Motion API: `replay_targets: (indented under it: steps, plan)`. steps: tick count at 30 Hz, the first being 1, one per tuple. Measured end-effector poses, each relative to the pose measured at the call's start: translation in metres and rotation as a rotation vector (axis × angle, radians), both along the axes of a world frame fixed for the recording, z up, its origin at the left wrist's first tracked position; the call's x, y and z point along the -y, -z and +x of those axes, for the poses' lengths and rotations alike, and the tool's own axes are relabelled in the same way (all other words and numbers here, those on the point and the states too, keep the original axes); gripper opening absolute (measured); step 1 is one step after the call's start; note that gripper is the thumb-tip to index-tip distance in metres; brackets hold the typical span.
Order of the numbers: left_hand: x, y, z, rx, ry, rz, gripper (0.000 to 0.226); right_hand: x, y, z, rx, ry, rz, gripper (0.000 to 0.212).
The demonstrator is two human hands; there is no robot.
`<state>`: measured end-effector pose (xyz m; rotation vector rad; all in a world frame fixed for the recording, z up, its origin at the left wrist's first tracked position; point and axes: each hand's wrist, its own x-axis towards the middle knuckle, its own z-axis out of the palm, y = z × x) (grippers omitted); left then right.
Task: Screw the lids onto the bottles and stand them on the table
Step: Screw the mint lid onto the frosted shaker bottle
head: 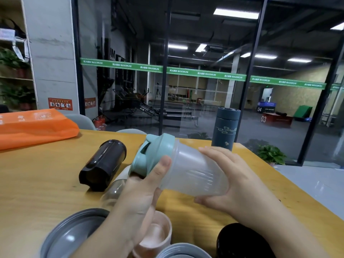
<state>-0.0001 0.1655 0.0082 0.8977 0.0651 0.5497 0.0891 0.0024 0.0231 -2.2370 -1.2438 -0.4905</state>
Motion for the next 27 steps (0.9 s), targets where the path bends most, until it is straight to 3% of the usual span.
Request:
replay_targets:
  steps: [5, 14, 22, 27]
  plan:
    - [-0.0025, 0.0021, -0.0005, -0.054, 0.019, -0.001, 0.046, 0.0011, -0.0002, -0.0002, -0.041, -0.001, 0.020, 0.090]
    - [-0.0017, 0.0046, 0.0004, -0.021, 0.084, -0.073, 0.067, 0.0038, -0.0032, -0.0042, -0.248, -0.024, 0.192, 0.066]
    - [-0.0051, 0.0069, 0.0014, 0.017, 0.128, -0.046, 0.053, 0.0024, -0.0056, -0.0040, -0.381, -0.006, 0.263, 0.072]
    - [-0.0041, 0.0075, 0.0019, 0.041, 0.129, -0.059, 0.051, 0.0041, -0.0026, 0.0013, -0.641, 0.027, 0.350, 0.073]
